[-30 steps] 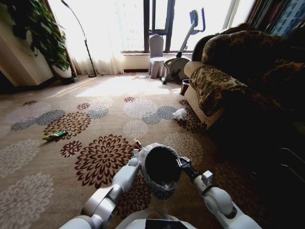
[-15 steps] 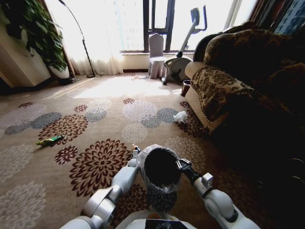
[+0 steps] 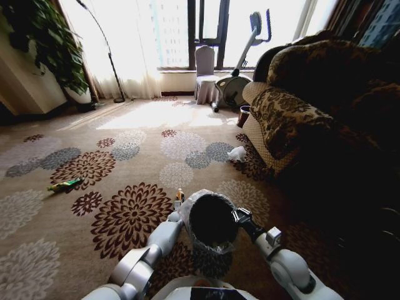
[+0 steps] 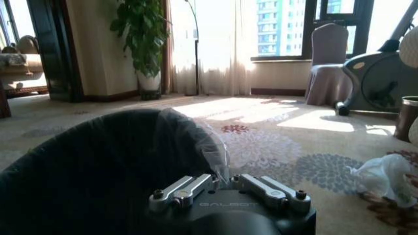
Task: Pick up the trash from the ground and place it into the trash bin.
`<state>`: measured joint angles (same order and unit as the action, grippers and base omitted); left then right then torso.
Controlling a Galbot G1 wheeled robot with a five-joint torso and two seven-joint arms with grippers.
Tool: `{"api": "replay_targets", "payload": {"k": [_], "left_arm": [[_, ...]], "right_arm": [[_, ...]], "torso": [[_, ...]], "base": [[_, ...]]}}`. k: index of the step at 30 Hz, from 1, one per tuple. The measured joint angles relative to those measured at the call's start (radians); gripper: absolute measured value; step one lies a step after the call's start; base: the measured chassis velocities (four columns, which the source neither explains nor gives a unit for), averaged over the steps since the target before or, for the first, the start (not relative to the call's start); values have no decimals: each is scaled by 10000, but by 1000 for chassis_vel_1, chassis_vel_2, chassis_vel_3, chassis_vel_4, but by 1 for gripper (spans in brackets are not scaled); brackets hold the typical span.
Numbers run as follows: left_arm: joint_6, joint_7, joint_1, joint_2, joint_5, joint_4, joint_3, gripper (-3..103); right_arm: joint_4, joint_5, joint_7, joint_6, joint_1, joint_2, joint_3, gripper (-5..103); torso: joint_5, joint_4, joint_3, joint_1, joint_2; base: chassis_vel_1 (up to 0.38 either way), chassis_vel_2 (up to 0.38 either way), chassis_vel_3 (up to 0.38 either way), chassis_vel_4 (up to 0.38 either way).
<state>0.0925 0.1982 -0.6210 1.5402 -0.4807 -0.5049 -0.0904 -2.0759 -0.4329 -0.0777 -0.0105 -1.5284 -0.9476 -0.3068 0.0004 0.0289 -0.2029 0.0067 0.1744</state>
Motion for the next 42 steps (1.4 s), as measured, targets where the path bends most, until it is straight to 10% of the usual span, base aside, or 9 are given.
{"api": "replay_targets", "payload": {"k": [18,29,42], "left_arm": [[180,-310,-1640,-1518,78,-3102,124,34],[-632,-1395,-3374,-3959,-907,-9745,-228,34],[-1116,-2535,-4178,-5941,-2078,-13992,-663,34]], "right_arm": [[75,-155,95,-64,220,-61,87,4],[987,-52,221,-372,885,-531,175,4],[2070,-247,382,-935,2172,-687,558,4]], "torso": [[-4,-1,-5,3,0],[-7,-4,-3,3,0],[-2,5,-2,2,-1]], "base": [[0,0,0,0],[0,0,0,0],[0,0,0,0]]}}
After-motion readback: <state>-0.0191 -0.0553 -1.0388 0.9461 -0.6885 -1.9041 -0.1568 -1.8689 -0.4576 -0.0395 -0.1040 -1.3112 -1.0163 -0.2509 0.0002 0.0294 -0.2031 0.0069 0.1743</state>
